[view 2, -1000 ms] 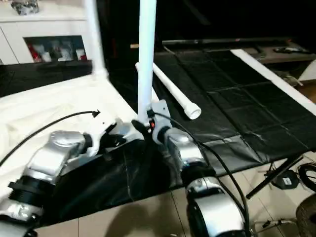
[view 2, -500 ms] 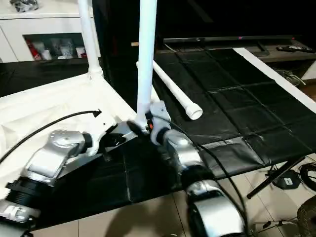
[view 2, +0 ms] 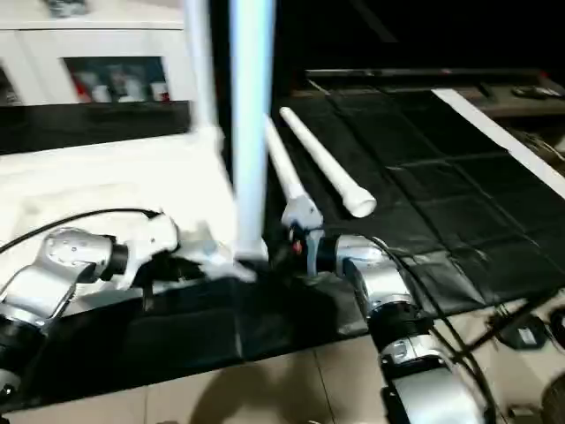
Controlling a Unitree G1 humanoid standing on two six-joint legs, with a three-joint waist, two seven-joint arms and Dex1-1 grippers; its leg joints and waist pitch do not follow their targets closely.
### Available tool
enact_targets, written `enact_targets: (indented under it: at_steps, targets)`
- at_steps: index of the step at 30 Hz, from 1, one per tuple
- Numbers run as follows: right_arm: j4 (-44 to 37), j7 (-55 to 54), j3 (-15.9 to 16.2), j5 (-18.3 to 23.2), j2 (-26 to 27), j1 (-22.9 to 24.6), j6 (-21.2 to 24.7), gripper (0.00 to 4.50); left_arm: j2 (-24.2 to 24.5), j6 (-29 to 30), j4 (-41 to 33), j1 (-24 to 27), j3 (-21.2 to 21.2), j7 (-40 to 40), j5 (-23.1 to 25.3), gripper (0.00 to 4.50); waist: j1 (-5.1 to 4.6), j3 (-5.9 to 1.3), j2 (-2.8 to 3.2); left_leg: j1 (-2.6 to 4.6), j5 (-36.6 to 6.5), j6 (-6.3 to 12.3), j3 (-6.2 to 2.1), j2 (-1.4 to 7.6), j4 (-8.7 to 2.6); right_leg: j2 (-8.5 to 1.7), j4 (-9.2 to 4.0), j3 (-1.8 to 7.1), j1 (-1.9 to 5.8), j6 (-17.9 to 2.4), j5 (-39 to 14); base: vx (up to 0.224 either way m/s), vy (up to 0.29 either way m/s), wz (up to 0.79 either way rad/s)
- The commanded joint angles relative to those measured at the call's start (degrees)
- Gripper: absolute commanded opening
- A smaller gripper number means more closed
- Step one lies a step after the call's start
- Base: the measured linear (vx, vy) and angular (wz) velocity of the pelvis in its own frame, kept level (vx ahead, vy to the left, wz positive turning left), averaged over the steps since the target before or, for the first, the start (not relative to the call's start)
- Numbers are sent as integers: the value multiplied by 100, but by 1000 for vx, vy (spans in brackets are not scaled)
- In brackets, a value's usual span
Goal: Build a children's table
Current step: Rotate leg to tighten
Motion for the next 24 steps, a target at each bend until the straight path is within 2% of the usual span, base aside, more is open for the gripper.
enact_targets:
  at_steps: [1,2,6,7,11,15,24]
  targets:
    - [-2,289,199,-164,-99,-93,-145,445,10,-256,82,-101,-297,-403,54,0,-4,-385,95,-4,-932,243,83,62,-393,-333,-380,353,378,-1146,-1232,0,0,0]
    - [3,385,274,-210,-133,-109,-163,445,22,-371,151,-136,-329,-489,56,0,3,-392,110,-4,-930,228,78,65,-391,-341,-374,355,382,-1141,-1226,0,0,0]
    - [196,625,336,-221,-48,-287,-93,445,-25,-548,292,-299,-396,-608,95,0,37,-406,97,-5,-879,213,79,68,-388,-340,-358,355,382,-1178,-1134,0,0,0]
    - [194,674,340,-206,-39,-295,-71,419,-19,-574,295,-306,-414,-634,100,0,45,-409,100,-5,-848,202,77,80,-390,-344,-344,357,383,-1201,-1075,0,0,0]
    - [218,788,381,-168,-12,-317,-43,394,3,-633,287,-318,-470,-705,106,0,67,-417,99,-2,-763,220,82,82,-382,-332,-315,357,380,-1248,-845,0,0,0]
    - [291,820,386,-161,19,-336,-153,361,20,-761,347,-336,-518,-821,101,0,73,-408,83,-13,-829,190,79,76,-390,-352,-345,356,392,-1168,-1104,0,0,0]
    - [348,974,346,-138,53,-313,-198,285,16,-900,495,-375,-548,-903,99,0,77,-416,86,-12,-776,186,78,79,-388,-344,-329,355,388,-1170,-1032,0,0,0]
